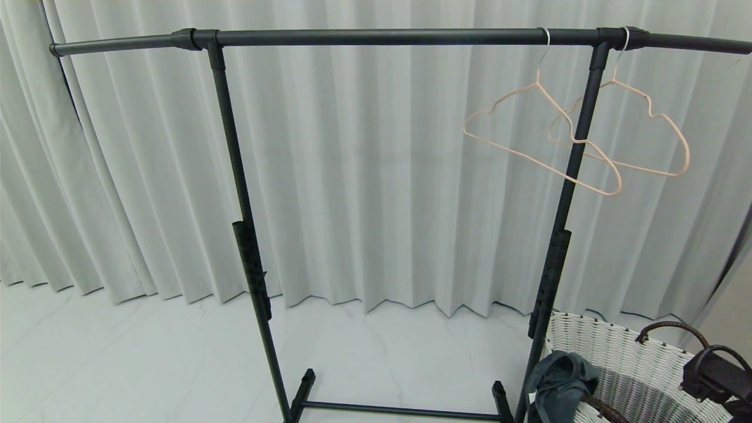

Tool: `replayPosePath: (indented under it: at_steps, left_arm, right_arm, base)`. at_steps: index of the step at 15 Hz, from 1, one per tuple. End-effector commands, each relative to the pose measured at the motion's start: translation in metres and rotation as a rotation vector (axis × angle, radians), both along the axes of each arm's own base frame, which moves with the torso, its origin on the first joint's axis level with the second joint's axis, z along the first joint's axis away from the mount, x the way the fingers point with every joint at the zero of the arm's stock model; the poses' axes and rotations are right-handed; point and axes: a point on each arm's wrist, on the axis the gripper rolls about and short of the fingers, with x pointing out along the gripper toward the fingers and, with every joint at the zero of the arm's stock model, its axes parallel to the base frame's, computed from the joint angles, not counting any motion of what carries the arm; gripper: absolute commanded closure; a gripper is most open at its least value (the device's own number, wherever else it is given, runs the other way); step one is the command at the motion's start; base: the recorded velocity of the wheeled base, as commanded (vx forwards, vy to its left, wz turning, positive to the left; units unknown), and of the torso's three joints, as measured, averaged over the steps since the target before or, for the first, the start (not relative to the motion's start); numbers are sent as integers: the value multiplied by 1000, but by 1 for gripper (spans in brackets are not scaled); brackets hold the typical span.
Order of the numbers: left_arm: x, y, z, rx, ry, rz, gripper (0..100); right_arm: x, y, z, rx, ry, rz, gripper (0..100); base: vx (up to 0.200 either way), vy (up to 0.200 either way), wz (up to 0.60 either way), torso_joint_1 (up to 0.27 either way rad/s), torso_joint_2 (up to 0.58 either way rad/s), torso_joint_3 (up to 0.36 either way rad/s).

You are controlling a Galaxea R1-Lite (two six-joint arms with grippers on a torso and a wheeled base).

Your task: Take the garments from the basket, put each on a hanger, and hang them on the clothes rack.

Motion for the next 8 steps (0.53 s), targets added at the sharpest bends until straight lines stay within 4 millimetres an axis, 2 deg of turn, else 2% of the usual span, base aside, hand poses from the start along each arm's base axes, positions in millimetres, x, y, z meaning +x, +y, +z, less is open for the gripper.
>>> replayPosePath:
  at_steps: [1, 5, 8]
  left_arm:
    - [0, 0, 0, -1, 2, 0, 0]
    - [0, 0, 0, 18, 2, -2, 0]
    - [0, 0, 0, 33, 2, -2, 0]
  right_arm:
    - [18, -9, -27, -5, 169, -38, 0]
    - [31, -11, -44, -13, 217, -52, 0]
    - [48, -17, -57, -24, 189, -66, 0]
  base:
    - [0, 0, 0, 0, 0, 0]
    - [0, 0, 0, 0, 0, 0]
    - [0, 0, 0, 0, 0, 0]
